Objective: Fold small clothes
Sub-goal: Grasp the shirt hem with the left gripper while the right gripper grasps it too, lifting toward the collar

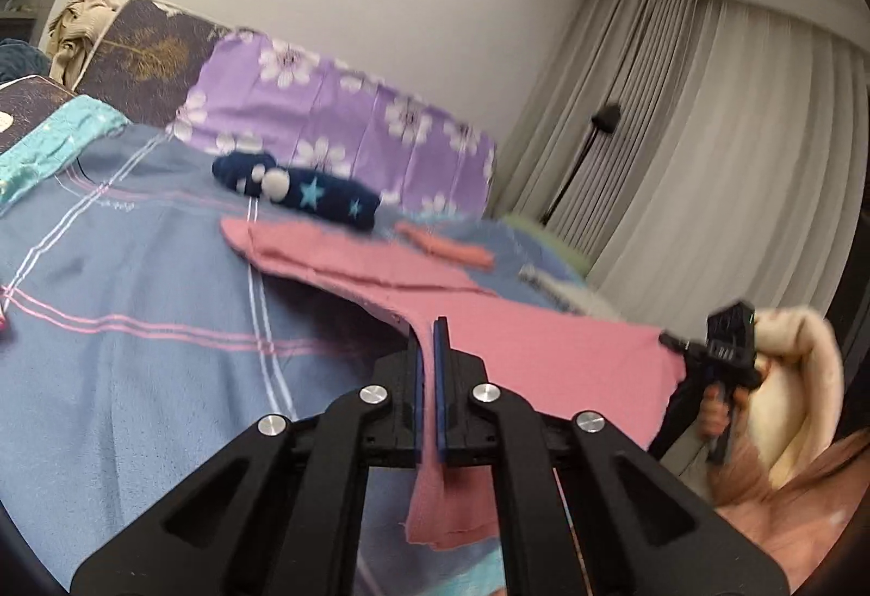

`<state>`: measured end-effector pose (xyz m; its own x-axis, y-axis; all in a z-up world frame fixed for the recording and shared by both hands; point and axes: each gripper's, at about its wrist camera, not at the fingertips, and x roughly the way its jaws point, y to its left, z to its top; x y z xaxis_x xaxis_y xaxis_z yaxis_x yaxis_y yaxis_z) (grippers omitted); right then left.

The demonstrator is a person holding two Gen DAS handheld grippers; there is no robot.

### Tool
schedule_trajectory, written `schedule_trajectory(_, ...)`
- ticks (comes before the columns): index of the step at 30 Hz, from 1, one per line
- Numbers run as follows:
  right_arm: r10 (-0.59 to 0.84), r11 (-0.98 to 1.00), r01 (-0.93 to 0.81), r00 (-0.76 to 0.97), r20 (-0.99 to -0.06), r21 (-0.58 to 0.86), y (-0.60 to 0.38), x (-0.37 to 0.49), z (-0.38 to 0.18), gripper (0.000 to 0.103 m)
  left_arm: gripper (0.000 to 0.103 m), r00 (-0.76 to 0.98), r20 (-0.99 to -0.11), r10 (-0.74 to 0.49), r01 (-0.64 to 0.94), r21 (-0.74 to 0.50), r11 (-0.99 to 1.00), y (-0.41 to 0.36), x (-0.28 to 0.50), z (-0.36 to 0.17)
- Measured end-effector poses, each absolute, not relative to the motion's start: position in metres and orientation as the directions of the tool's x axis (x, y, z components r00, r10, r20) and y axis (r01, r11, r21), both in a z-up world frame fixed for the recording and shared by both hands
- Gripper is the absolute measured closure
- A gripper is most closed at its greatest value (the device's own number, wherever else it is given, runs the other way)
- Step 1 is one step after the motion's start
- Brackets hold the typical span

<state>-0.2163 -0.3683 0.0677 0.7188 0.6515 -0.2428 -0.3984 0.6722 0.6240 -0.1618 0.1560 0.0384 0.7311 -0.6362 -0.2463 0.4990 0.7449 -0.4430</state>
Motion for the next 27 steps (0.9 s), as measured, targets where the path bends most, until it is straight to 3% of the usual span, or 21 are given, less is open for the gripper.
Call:
schedule_trajectory(2, 0.642, 0.678, -0.411, 0.735, -0.218, 0.609, -0.375, -0.235, 0.076, 0.100, 0.101, 0.741, -0.221, -0.634, 0.507, -0.434, 0.745, 0.160, -0.179, 0.052)
schedule_trajectory(5, 0.567, 0.761, -0.370, 0.779, -0.268, 0.534, -0.378, -0.255, 0.085, 0.100, 0.100, 0.751, -0.231, -0.618, 0.517, -0.376, 0.769, 0.154, -0.199, 0.063)
schedule_trajectory(8, 0.563, 0.757, -0.340, 0.773, -0.291, 0.558, -0.377, -0.238, 0.071, 0.100, 0.100, 0.757, -0.261, -0.600, 0.511, -0.336, 0.791, 0.144, -0.194, 0.060)
schedule_trajectory(15, 0.553, 0.758, -0.282, 0.756, -0.350, 0.588, -0.367, -0.176, 0.048, 0.100, 0.101, 0.775, -0.298, -0.557, 0.413, -0.427, 0.804, 0.154, -0.145, 0.044)
schedule_trajectory(19, 0.577, 0.736, -0.301, 0.747, -0.330, 0.607, -0.365, -0.145, 0.051, 0.099, 0.101, 0.771, -0.308, -0.557, 0.377, -0.485, 0.789, 0.163, -0.123, 0.038)
schedule_trajectory(22, 0.580, 0.742, -0.300, 0.735, -0.350, 0.599, -0.360, -0.128, 0.052, 0.099, 0.099, 0.732, -0.376, -0.569, 0.362, -0.493, 0.791, 0.153, -0.110, 0.030)
schedule_trajectory(24, 0.579, 0.750, -0.300, 0.729, -0.366, 0.590, -0.358, -0.123, 0.048, 0.099, 0.088, 0.679, -0.472, -0.561, 0.347, -0.467, 0.813, 0.141, -0.107, 0.017)
schedule_trajectory(26, 0.573, 0.756, -0.290, 0.726, -0.379, 0.587, -0.361, -0.121, 0.041, 0.099, 0.067, 0.634, -0.567, -0.526, 0.338, -0.409, 0.848, 0.131, -0.113, 0.002)
schedule_trajectory(27, 0.566, 0.758, -0.273, 0.726, -0.390, 0.592, -0.364, -0.119, 0.036, 0.099, 0.064, 0.610, -0.600, -0.518, 0.341, -0.392, 0.855, 0.127, -0.118, -0.005)
